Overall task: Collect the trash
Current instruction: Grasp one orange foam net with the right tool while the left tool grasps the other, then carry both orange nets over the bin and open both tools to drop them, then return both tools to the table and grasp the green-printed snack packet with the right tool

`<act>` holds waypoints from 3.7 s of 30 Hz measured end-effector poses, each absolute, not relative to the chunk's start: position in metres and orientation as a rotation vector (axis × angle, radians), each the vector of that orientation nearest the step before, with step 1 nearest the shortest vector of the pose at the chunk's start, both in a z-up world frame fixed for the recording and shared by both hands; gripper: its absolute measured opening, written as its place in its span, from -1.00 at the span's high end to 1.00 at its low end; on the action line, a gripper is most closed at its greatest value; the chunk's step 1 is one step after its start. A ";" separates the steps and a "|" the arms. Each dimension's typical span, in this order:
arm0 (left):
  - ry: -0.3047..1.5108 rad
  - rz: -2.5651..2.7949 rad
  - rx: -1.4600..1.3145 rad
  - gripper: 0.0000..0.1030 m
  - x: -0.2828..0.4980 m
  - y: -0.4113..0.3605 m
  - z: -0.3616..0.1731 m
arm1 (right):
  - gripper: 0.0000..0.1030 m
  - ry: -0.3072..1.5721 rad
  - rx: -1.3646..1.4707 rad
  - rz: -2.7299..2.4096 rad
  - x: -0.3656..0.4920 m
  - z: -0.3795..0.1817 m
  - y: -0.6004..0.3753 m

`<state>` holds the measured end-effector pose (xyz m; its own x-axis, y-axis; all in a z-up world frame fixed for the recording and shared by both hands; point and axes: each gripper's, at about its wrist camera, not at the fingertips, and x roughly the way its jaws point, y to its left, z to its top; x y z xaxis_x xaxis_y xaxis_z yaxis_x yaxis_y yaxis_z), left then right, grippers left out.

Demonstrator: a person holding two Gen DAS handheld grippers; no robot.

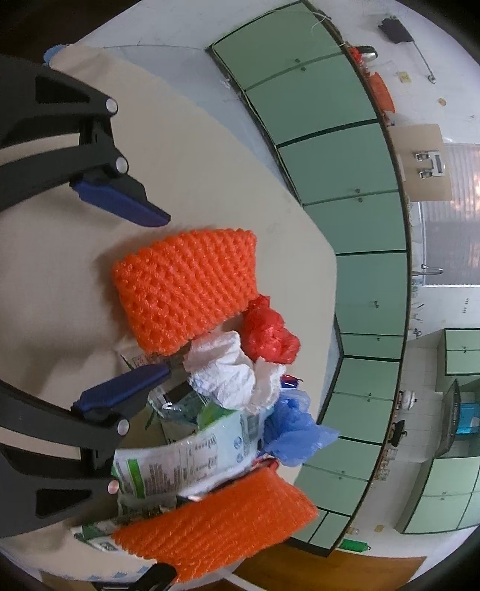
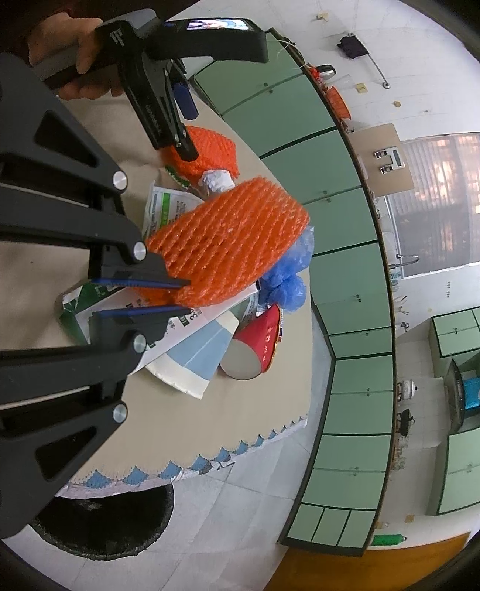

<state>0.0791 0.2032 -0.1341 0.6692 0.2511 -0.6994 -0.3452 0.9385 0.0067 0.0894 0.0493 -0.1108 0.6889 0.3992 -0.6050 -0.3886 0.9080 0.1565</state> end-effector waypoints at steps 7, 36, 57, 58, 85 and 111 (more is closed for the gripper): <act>0.781 0.323 -0.199 0.09 0.081 0.215 -0.141 | 0.84 0.692 0.017 0.439 0.093 -0.115 0.047; 0.564 0.093 -0.123 0.74 0.040 0.118 -0.034 | 0.84 0.584 0.101 0.297 0.057 -0.053 -0.033; 0.635 -0.415 -0.009 0.74 0.137 -0.107 -0.074 | 0.84 0.609 0.189 -0.147 0.066 -0.106 -0.228; 0.650 -0.430 0.001 0.74 0.143 -0.118 -0.081 | 0.84 0.618 0.197 -0.164 0.068 -0.113 -0.236; 0.804 -0.489 0.032 -0.11 0.193 -0.181 -0.127 | 0.04 0.767 0.304 -0.325 0.101 -0.184 -0.316; 0.620 0.079 -0.017 -0.39 0.076 0.098 -0.079 | -0.66 0.554 0.164 0.198 0.080 -0.105 -0.085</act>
